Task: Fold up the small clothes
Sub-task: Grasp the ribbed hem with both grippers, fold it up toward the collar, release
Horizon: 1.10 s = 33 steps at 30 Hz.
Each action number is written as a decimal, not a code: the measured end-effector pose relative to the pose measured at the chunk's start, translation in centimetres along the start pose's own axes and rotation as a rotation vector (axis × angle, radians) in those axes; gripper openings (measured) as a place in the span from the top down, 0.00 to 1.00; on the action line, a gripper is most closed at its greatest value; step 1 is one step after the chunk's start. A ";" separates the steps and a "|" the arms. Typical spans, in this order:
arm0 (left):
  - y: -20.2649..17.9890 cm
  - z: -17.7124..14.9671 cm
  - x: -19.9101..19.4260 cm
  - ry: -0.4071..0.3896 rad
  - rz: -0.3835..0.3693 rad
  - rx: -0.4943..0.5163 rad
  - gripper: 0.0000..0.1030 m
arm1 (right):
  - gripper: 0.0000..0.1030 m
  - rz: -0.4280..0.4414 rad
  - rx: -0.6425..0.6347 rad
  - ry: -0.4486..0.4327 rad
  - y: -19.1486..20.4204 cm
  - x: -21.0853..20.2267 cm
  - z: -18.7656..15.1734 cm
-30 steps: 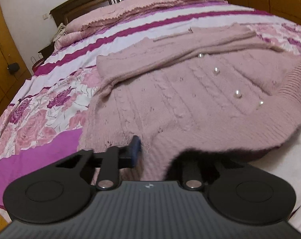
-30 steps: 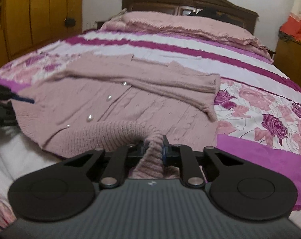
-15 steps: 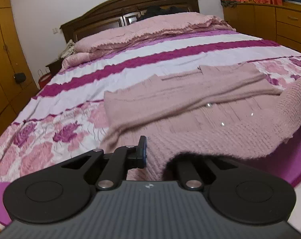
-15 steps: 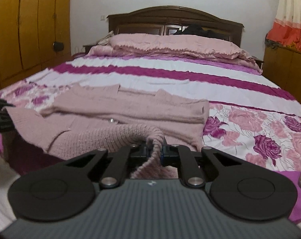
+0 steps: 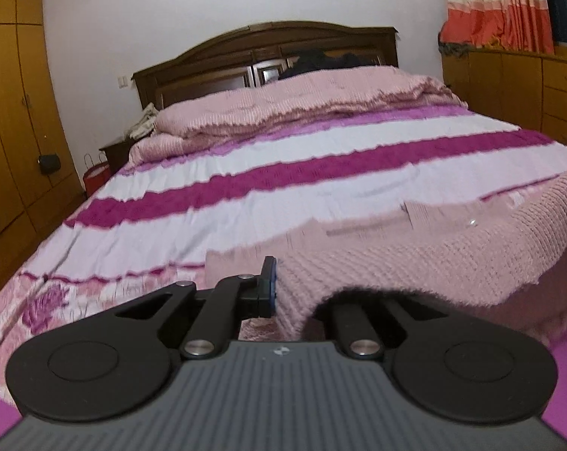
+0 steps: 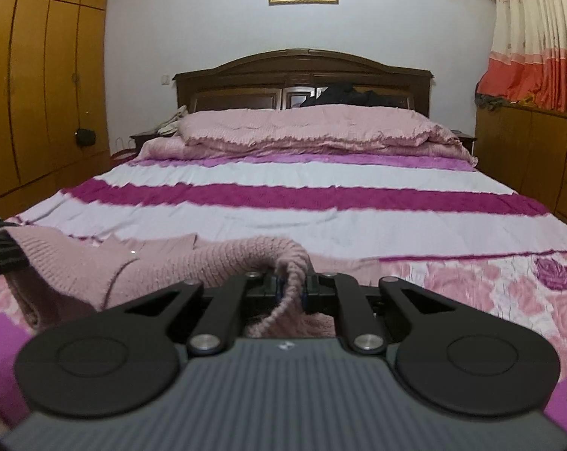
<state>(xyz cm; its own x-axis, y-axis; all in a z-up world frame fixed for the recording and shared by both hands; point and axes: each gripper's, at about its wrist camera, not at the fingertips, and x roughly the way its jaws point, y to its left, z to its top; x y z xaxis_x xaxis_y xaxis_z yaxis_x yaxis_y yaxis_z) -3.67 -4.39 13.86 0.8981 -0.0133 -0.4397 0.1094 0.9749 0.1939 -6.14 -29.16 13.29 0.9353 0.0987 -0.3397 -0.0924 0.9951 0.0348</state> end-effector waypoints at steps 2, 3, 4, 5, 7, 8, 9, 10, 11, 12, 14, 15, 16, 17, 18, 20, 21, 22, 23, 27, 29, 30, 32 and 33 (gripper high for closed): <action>0.1 1.2 0.9 -0.015 0.006 0.004 0.94 | 0.89 -0.011 0.005 -0.006 -0.2 1.0 0.8; 0.1 1.8 1.3 -0.025 0.009 0.009 0.94 | 0.89 -0.017 0.006 -0.012 -0.3 1.5 1.2; 0.1 2.4 1.7 -0.034 0.012 0.012 0.94 | 0.89 -0.024 0.004 -0.019 -0.3 1.9 1.5; 0.0 3.0 2.2 -0.041 0.014 0.013 0.94 | 0.89 -0.032 0.003 -0.028 -0.3 2.4 1.8; 0.0 4.0 3.3 -0.049 0.016 0.009 0.94 | 0.89 -0.047 0.001 -0.042 -0.3 3.4 2.5; -0.1 4.4 4.0 -0.048 0.017 0.009 0.94 | 0.89 -0.051 0.002 -0.045 -0.3 3.8 2.7; -0.2 4.8 4.8 -0.045 0.020 0.011 0.94 | 0.89 -0.056 0.004 -0.047 -0.3 4.4 2.9; -0.2 5.1 5.7 -0.039 0.022 0.011 0.94 | 0.89 -0.063 0.004 -0.049 -0.3 5.0 3.0; -0.2 5.3 6.6 -0.032 0.024 0.011 0.94 | 0.89 -0.073 0.000 -0.048 -0.3 5.7 3.0; -0.3 5.3 7.7 -0.023 0.027 0.012 0.94 | 0.89 -0.082 -0.006 -0.044 -0.3 6.4 3.0; -0.5 5.2 9.8 -0.001 0.030 0.010 0.94 | 0.89 -0.098 -0.012 -0.028 -0.3 7.9 2.6; -0.7 5.1 11.0 0.010 0.031 0.010 0.94 | 0.89 -0.105 -0.012 -0.016 -0.4 8.8 2.3; -1.0 4.9 12.1 0.020 0.031 0.012 0.94 | 0.89 -0.112 -0.011 -0.005 -0.5 9.5 1.9; -1.3 4.7 13.3 0.031 0.032 0.014 0.94 | 0.89 -0.118 -0.010 0.006 -0.5 10.3 1.5; -1.6 4.5 14.5 0.042 0.034 0.015 0.94 | 0.89 -0.121 -0.007 0.018 -0.6 11.0 1.2; -2.0 3.9 16.5 0.068 0.032 0.014 0.94 | 0.89 -0.126 0.012 0.050 -1.0 12.7 0.3; -2.1 3.6 17.6 0.084 0.031 0.014 0.94 | 0.89 -0.129 0.020 0.066 -1.2 13.6 -0.2; -2.1 3.3 18.7 0.100 0.031 0.014 0.94 | 0.89 -0.131 0.025 0.078 -1.2 14.3 -0.5; -2.2 3.0 19.7 0.117 0.030 0.012 0.94 | 0.89 -0.134 0.028 0.090 -1.4 15.0 -1.0; -1.9 1.4 23.2 0.196 0.019 -0.018 0.94 | 0.89 -0.138 0.033 0.137 -1.7 17.5 -2.3; -1.8 0.5 24.1 0.222 0.008 -0.024 0.94 | 0.87 -0.139 0.038 0.159 -1.8 18.4 -2.9; -1.8 0.1 24.3 0.223 0.005 -0.023 0.94 | 0.87 -0.138 0.044 0.172 -1.9 18.8 -3.2; -2.2 -0.4 24.2 0.209 0.010 -0.007 0.94 | 0.87 -0.134 0.052 0.189 -2.0 19.3 -3.8; -2.3 -0.5 24.2 0.203 0.013 0.001 0.94 | 0.87 -0.137 0.046 0.189 -1.9 19.3 -4.0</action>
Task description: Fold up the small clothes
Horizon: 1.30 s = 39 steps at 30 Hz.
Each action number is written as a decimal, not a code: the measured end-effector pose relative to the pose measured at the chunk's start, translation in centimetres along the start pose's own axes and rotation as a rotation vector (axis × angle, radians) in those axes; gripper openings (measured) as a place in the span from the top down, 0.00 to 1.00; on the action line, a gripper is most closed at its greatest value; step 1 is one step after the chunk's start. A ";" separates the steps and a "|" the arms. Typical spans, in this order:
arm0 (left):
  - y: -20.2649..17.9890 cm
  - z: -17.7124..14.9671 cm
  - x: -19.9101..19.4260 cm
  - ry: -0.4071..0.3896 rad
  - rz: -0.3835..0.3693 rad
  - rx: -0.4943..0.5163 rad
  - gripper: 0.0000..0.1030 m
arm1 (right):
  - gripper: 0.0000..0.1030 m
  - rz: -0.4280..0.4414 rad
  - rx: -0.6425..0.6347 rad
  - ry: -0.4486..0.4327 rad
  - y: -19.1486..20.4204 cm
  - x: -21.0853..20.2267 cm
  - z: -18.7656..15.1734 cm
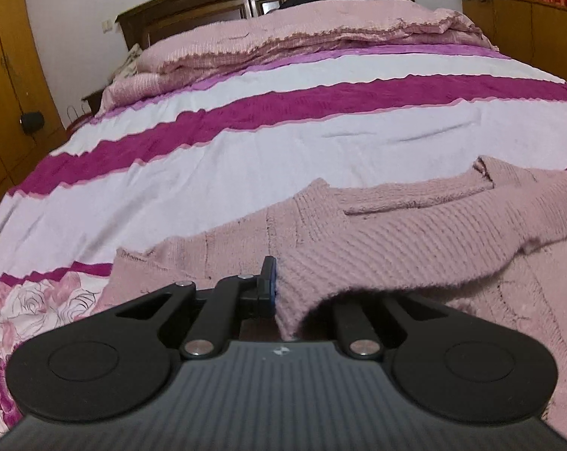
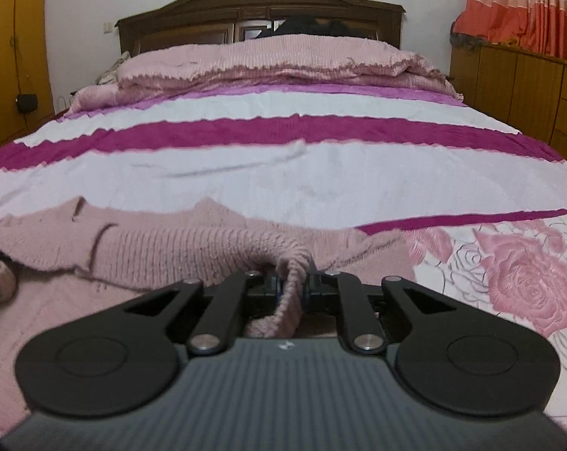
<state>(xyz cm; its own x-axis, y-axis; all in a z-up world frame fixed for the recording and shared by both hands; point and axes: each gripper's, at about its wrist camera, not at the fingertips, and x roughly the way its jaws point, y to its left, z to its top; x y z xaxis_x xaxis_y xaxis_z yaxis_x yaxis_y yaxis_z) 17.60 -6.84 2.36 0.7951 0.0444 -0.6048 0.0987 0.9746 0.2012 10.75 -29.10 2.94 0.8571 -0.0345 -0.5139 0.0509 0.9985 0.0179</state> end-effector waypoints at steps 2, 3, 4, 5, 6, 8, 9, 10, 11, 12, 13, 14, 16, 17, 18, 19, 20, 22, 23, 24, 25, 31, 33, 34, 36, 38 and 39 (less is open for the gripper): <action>0.0 -0.1 -0.4 -0.008 -0.001 -0.001 0.93 | 0.86 -0.005 -0.009 -0.002 0.2 -0.1 0.0; 0.1 -0.1 -0.6 -0.010 -0.006 -0.008 0.93 | 0.85 -0.005 -0.008 0.002 0.3 -0.2 0.0; 0.2 -0.1 -0.9 -0.008 -0.014 -0.015 0.93 | 0.84 -0.005 0.000 0.007 0.2 -0.4 0.1; 0.4 -0.1 -1.1 -0.006 -0.023 -0.019 0.93 | 0.82 -0.004 0.012 0.011 0.1 -0.6 0.1; 0.5 0.0 -1.5 -0.004 -0.032 -0.020 0.92 | 0.76 0.003 0.025 0.016 -0.1 -0.9 0.2; 0.9 0.1 -2.4 0.005 -0.048 -0.019 0.86 | 0.67 0.017 0.048 0.029 -0.4 -1.5 0.4; 1.1 0.2 -2.8 0.009 -0.057 -0.022 0.83 | 0.62 0.027 0.062 0.033 -0.6 -1.8 0.5; 1.3 0.3 -3.3 0.013 -0.069 -0.027 0.76 | 0.57 0.035 0.073 0.037 -0.8 -2.3 0.5; 1.6 0.3 -3.8 0.016 -0.084 -0.032 0.67 | 0.56 0.039 0.079 0.040 -1.1 -2.7 0.5; 1.7 0.3 -4.5 0.017 -0.095 -0.034 0.62 | 0.55 0.044 0.084 0.039 -1.2 -3.1 0.6; 1.9 0.3 -5.1 0.015 -0.101 -0.032 0.52 | 0.55 0.049 0.084 0.039 -1.3 -3.7 0.6; 2.0 0.2 -5.8 0.008 -0.102 -0.027 0.47 | 0.55 0.052 0.084 0.040 -1.5 -4.0 0.6; 2.1 0.0 -7.1 -0.006 -0.101 -0.005 0.44 | 0.55 0.056 0.079 0.039 -1.7 -4.9 0.7; 2.1 -0.2 -7.7 -0.010 -0.104 0.010 0.42 | 0.55 0.057 0.076 0.037 -1.8 -5.3 0.7; 2.1 -0.3 -8.3 -0.013 -0.106 0.021 0.42 | 0.55 0.058 0.071 0.035 -1.9 -5.7 0.7; 2.2 -0.4 -8.9 -0.017 -0.108 0.028 0.40 | 0.55 0.058 0.065 0.033 -2.0 -6.1 0.6; 2.2 -0.6 -9.5 -0.023 -0.112 0.035 0.38 | 0.55 0.057 0.060 0.031 -2.0 -6.5 0.6; 2.3 -0.8 -10.7 -0.035 -0.123 0.042 0.35 | 0.55 0.057 0.057 0.023 -2.2 -7.2 0.5; 2.3 -0.9 -11.3 -0.042 -0.128 0.043 0.34 | 0.55 0.059 0.060 0.019 -2.3 -7.5 0.5; 2.4 -1.0 -11.9 -0.050 -0.131 0.041 0.33 | 0.55 0.064 0.063 0.014 -2.2 -7.9 0.4; 2.6 -1.1 -12.4 -0.054 -0.133 0.037 0.32 | 0.55 0.070 0.063 0.008 -2.2 -8.2 0.4; 2.6 -1.5 -13.9 -0.053 -0.179 0.045 0.31 | 0.54 0.091 0.052 -0.005 -1.5 -9.5 -0.2; 2.0 -2.0 -13.5 -0.040 -0.183 0.072 0.31 | 0.54 0.085 0.056 -0.010 -1.4 -9.7 -0.5; 1.6 -2.2 -13.1 -0.028 -0.185 0.084 0.31 | 0.54 0.081 0.058 -0.012 -1.4 -9.8 -0.7; 0.7 -2.9 -12.2 -0.014 -0.202 0.105 0.31 | 0.54 0.074 0.063 -0.006 -1.4 -9.6 -1.1; -0.4 -3.3 -11.1 0.000 -0.207 0.135 0.31 | 0.54 0.070 0.072 0.016 -1.5 -9.1 -1.5; -1.1 -3.6 -10.5 0.000 -0.199 0.162 0.31 | 0.54 0.069 0.076 0.025 -1.5 -9.0 -1.7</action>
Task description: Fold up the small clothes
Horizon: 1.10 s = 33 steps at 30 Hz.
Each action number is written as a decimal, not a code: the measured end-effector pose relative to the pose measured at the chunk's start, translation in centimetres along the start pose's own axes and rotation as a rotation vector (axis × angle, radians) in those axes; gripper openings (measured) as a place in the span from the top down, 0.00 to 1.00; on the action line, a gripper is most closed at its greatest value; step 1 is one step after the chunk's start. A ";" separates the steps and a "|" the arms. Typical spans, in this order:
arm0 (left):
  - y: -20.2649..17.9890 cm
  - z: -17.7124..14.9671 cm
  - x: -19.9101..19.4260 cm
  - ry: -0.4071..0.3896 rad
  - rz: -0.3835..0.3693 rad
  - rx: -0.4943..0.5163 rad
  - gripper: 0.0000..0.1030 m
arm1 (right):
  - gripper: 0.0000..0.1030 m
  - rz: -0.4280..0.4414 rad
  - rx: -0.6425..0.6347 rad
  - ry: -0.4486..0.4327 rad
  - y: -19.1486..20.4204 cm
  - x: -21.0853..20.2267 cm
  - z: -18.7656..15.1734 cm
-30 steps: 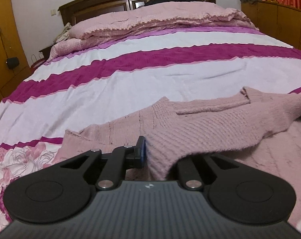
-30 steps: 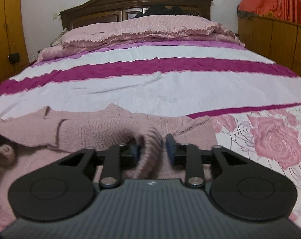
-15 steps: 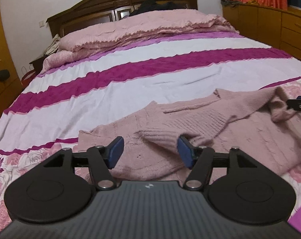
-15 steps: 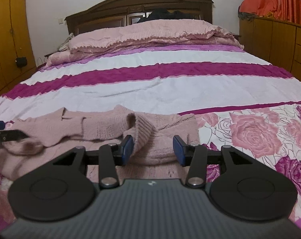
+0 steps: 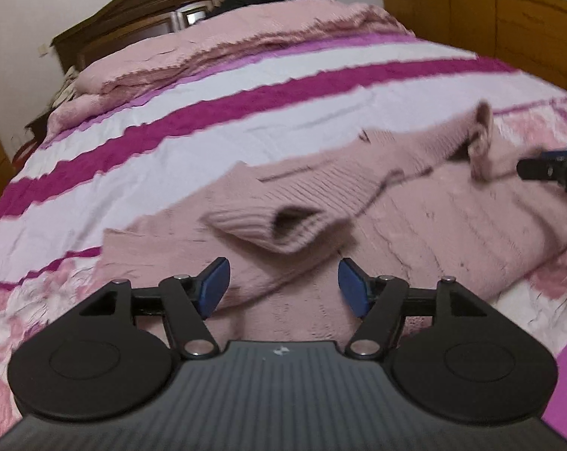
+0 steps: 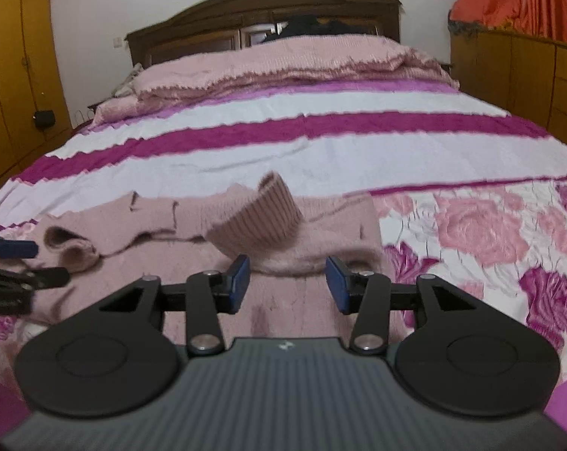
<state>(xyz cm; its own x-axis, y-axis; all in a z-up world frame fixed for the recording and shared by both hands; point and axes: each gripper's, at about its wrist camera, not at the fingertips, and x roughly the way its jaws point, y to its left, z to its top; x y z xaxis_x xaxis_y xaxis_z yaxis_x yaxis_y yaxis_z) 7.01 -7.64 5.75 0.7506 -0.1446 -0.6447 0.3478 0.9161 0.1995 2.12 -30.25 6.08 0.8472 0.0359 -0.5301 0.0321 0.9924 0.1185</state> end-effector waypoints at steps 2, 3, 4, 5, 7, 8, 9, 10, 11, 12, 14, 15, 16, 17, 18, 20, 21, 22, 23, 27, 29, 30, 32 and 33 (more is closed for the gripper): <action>-0.7 -0.1 1.4 -0.005 0.028 0.044 0.31 | 0.54 -0.001 0.005 0.013 -0.1 0.3 -0.3; -1.0 0.0 1.9 -0.014 0.044 0.063 0.31 | 0.54 -0.001 0.007 0.016 -0.1 0.4 -0.5; -1.2 0.0 2.4 -0.024 0.054 0.073 0.31 | 0.54 0.000 0.008 0.018 -0.1 0.5 -0.6; -1.2 0.2 2.7 -0.033 0.060 0.074 0.37 | 0.54 0.001 0.010 0.020 -0.1 0.6 -0.7; -0.6 0.5 3.3 -0.035 0.042 0.051 0.73 | 0.54 0.003 0.015 0.026 -0.1 0.8 -0.9; -0.3 0.8 3.5 -0.028 0.042 0.036 0.83 | 0.54 0.003 0.018 0.029 -0.1 0.9 -1.0; 0.1 0.9 3.6 -0.031 0.048 0.024 0.84 | 0.54 0.003 0.020 0.032 -0.2 1.0 -1.1; 0.6 1.1 3.5 -0.041 0.052 0.013 0.86 | 0.54 0.003 0.022 0.034 -0.2 1.1 -1.2; 1.1 1.3 3.4 -0.050 0.062 0.003 0.86 | 0.54 0.003 0.025 0.035 -0.2 1.1 -1.2; 1.6 1.4 3.3 -0.061 0.082 -0.003 0.86 | 0.54 0.004 0.027 0.035 -0.3 1.1 -1.3; 2.9 1.9 3.2 -0.077 0.130 -0.024 0.86 | 0.54 0.004 0.031 0.034 -0.3 1.2 -1.4; 3.9 2.1 3.4 -0.075 0.155 -0.043 0.86 | 0.54 0.004 0.033 0.033 -0.3 1.3 -1.5; 4.7 2.3 3.7 -0.067 0.177 -0.059 0.86 | 0.54 0.004 0.033 0.033 -0.3 1.3 -1.5; 5.5 2.5 4.1 -0.057 0.202 -0.073 0.86 | 0.54 0.003 0.032 0.034 -0.3 1.4 -1.6; 6.4 2.6 4.6 -0.045 0.227 -0.088 0.86 | 0.54 0.001 0.029 0.034 -0.2 1.4 -1.6; 8.1 2.5 5.7 -0.013 0.254 -0.119 0.85 | 0.55 -0.001 0.024 0.035 -0.2 1.4 -1.7; 8.9 2.4 6.5 0.007 0.260 -0.134 0.85 | 0.55 -0.001 0.023 0.036 -0.2 1.5 -1.7; 9.5 2.3 6.9 0.024 0.262 -0.146 0.85 | 0.55 0.000 0.025 0.036 -0.2 1.5 -1.6; 9.9 2.1 7.3 0.037 0.259 -0.156 0.85 | 0.54 0.001 0.026 0.036 -0.2 1.4 -1.6; 10.4 1.6 7.7 0.035 0.246 -0.172 0.80 | 0.54 -0.006 -0.003 0.034 -0.1 1.5 -1.3; 10.4 1.6 7.6 0.035 0.250 -0.173 0.75 | 0.54 -0.012 -0.035 0.028 -0.1 1.5 -0.8; 10.6 1.7 7.6 0.033 0.242 -0.180 0.74 | 0.54 -0.012 -0.058 0.024 0.0 1.6 -0.5; 10.8 1.8 7.5 0.027 0.222 -0.197 0.73 | 0.54 -0.001 -0.144 0.027 0.4 2.1 0.2; 11.0 1.9 7.5 0.027 0.216 -0.204 0.73 | 0.54 0.003 -0.198 0.035 0.7 2.5 0.4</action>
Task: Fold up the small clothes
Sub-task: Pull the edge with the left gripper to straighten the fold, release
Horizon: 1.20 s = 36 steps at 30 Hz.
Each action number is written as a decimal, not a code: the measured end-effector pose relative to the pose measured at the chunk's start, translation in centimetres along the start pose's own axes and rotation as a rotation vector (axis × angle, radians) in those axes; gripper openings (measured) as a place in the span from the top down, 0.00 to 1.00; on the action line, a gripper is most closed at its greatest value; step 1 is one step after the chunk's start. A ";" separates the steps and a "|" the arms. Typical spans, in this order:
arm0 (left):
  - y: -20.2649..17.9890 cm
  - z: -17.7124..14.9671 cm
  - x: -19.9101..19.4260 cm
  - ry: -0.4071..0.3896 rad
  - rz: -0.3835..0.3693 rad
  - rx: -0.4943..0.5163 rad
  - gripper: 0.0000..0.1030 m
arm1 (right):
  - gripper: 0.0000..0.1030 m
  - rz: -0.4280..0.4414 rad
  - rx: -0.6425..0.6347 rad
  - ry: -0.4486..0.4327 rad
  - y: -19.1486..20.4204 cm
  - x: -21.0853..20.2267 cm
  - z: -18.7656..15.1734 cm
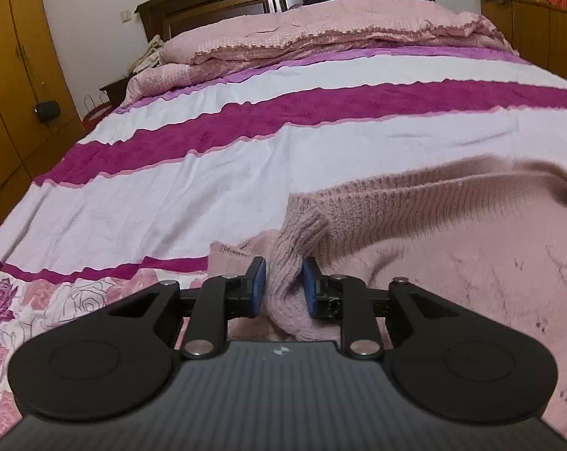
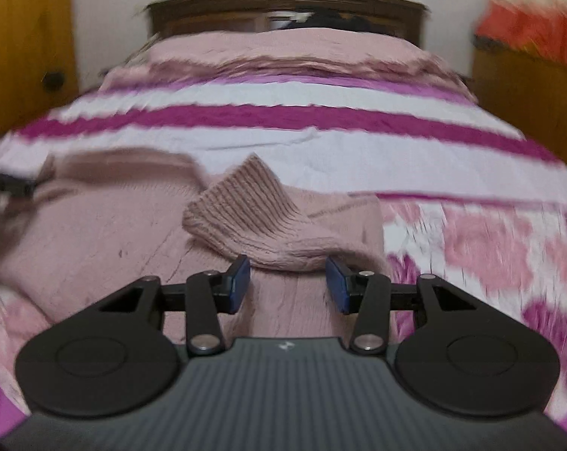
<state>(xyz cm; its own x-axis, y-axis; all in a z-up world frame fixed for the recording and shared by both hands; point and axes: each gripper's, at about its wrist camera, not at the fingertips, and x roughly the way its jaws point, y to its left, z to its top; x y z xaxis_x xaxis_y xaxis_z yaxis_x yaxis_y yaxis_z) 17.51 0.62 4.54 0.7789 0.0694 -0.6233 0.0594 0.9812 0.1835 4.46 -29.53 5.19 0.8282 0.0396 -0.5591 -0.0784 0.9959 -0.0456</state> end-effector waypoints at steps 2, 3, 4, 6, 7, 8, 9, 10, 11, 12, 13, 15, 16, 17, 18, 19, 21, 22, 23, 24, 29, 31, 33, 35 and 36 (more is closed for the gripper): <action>0.1 0.3 0.0 -0.004 -0.005 -0.004 0.72 | 0.54 0.009 -0.113 0.019 0.6 0.8 0.3; 0.1 0.4 0.1 -0.006 0.001 -0.001 0.72 | 0.54 0.013 -0.164 0.024 1.0 1.1 0.4; 0.2 0.5 0.1 -0.007 0.009 0.004 0.72 | 0.54 0.007 -0.205 0.021 1.3 1.5 0.5; 0.4 0.8 0.3 -0.007 0.019 0.004 0.72 | 0.54 0.002 -0.234 0.022 1.4 2.2 0.8; 0.5 0.9 0.4 -0.008 0.022 0.002 0.72 | 0.54 0.004 -0.233 0.024 1.2 2.6 1.1; 0.6 1.1 0.5 -0.010 0.025 0.000 0.72 | 0.54 -0.001 -0.219 0.022 0.9 3.0 1.4; 0.7 1.2 0.5 -0.013 0.028 0.001 0.72 | 0.54 -0.012 -0.197 0.022 0.6 3.5 1.8; 0.8 1.3 0.6 -0.013 0.031 0.002 0.72 | 0.54 -0.029 -0.165 0.026 0.0 4.1 2.2; 1.0 1.3 0.7 -0.011 0.036 0.002 0.72 | 0.54 -0.048 -0.118 0.033 -0.7 4.8 2.6; 1.1 1.4 0.8 -0.008 0.040 0.001 0.72 | 0.54 -0.059 -0.066 0.040 -1.5 5.4 2.9; 1.1 1.4 0.8 -0.004 0.042 -0.001 0.72 | 0.54 -0.067 -0.010 0.043 -2.2 5.9 3.1; 1.3 1.4 0.7 -0.002 0.042 -0.003 0.72 | 0.54 -0.075 0.080 0.044 -3.4 6.6 3.3; 1.3 1.4 0.7 -0.003 0.042 -0.001 0.72 | 0.54 -0.068 0.119 0.047 -3.9 6.7 3.4; 1.3 1.3 0.6 -0.003 0.042 0.001 0.71 | 0.54 -0.058 0.146 0.047 -4.1 6.7 3.3; 1.3 1.3 0.5 -0.001 0.041 0.004 0.71 | 0.54 -0.051 0.171 0.043 -4.2 6.5 3.3; 1.3 1.3 0.4 0.001 0.038 0.006 0.71 | 0.54 -0.044 0.184 0.037 -4.3 6.2 3.2; 1.3 1.3 0.1 0.004 0.026 -0.001 0.70 | 0.54 -0.029 0.209 0.024 -4.3 5.4 3.1; 1.3 1.2 -0.2 0.005 0.019 -0.008 0.69 | 0.54 -0.024 0.226 0.016 -4.3 4.9 3.0; 1.4 1.2 -0.4 0.005 0.009 -0.018 0.66 | 0.54 -0.016 0.243 0.006 -4.3 4.4 3.0; 1.6 1.2 -0.6 0.005 0.000 -0.028 0.64 | 0.54 -0.006 0.261 -0.004 -4.3 4.0 3.0; 1.8 1.2 -1.7 0.001 -0.029 -0.051 0.49 | 0.53 0.018 0.352 -0.043 -4.4 2.6 3.0; 1.9 1.3 -2.0 0.002 -0.040 -0.063 0.47 | 0.36 0.036 0.388 -0.057 -4.4 2.2 2.7; 2.1 1.5 -2.2 0.005 -0.046 -0.084 0.47 | 0.33 0.045 0.410 -0.074 -4.2 2.0 2.2; 2.3 1.7 -2.3 0.002 -0.049 -0.105 0.46 | 0.33 0.049 0.407 -0.077 -3.8 2.0 1.8; 2.4 1.7 -2.3 0.001 -0.049 -0.111 0.46 | 0.33 0.050 0.402 -0.078 -3.6 2.1 1.4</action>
<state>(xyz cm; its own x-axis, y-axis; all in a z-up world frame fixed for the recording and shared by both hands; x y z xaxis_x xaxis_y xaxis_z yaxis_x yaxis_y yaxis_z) 16.94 2.51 7.72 0.7762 0.0212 -0.6301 0.0279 0.9973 0.0679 7.24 -32.93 5.36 0.8696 0.0793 -0.4874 0.0909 0.9445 0.3158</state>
